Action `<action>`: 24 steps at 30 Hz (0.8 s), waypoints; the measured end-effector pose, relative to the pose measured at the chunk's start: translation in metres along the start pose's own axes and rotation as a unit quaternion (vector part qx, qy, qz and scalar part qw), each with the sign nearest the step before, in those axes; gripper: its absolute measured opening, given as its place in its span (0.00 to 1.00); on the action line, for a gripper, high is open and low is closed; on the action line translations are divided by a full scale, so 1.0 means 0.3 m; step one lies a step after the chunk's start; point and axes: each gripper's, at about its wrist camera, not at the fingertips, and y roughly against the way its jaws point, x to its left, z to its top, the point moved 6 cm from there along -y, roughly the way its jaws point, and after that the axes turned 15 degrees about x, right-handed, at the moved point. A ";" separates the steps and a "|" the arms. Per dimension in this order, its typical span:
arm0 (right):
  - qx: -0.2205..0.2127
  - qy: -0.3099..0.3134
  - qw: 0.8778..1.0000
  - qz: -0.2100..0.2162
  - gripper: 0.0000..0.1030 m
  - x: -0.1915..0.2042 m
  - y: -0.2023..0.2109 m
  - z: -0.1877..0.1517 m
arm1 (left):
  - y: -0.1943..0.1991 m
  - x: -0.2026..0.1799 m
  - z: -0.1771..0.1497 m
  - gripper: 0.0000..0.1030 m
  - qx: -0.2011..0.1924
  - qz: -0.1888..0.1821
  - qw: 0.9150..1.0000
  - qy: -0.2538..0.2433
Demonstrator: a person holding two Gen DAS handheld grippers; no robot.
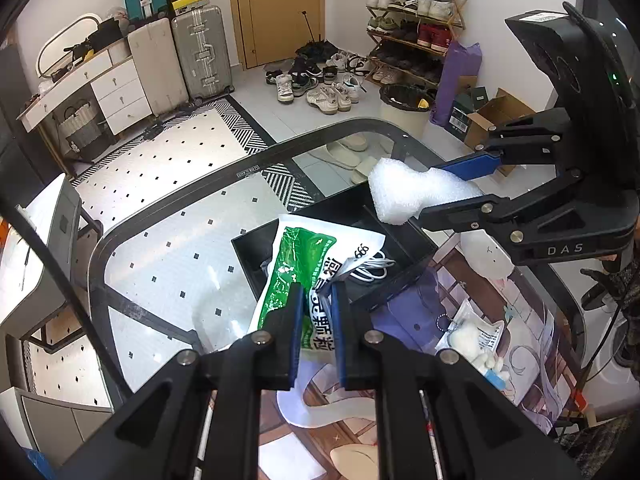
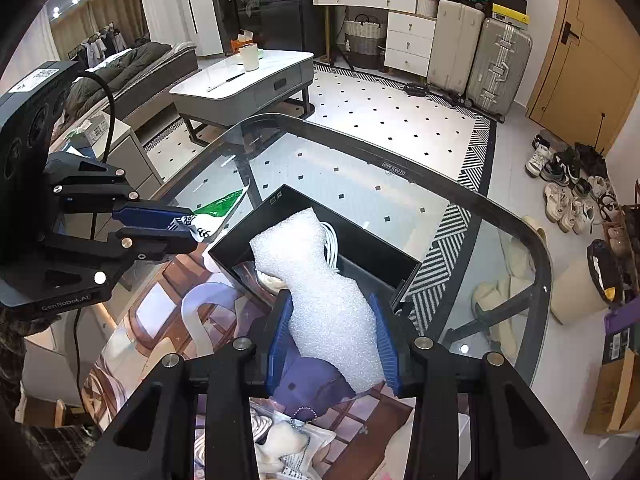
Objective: Organize soft objects
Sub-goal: 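Lift the green packet with the left gripper while the right gripper carries the foam toward the box, then lower the green packet and white foam into the black box and open both grippers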
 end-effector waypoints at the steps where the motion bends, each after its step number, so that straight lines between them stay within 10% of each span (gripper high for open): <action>1: -0.001 -0.001 1.000 0.000 0.38 -0.001 -0.003 0.005 | -0.006 0.001 0.004 0.11 -0.001 -0.001 1.000 0.001; 24: 0.032 -0.031 0.998 0.035 0.38 -0.091 -0.217 0.127 | -0.233 0.075 0.104 0.11 0.028 -0.031 0.999 0.025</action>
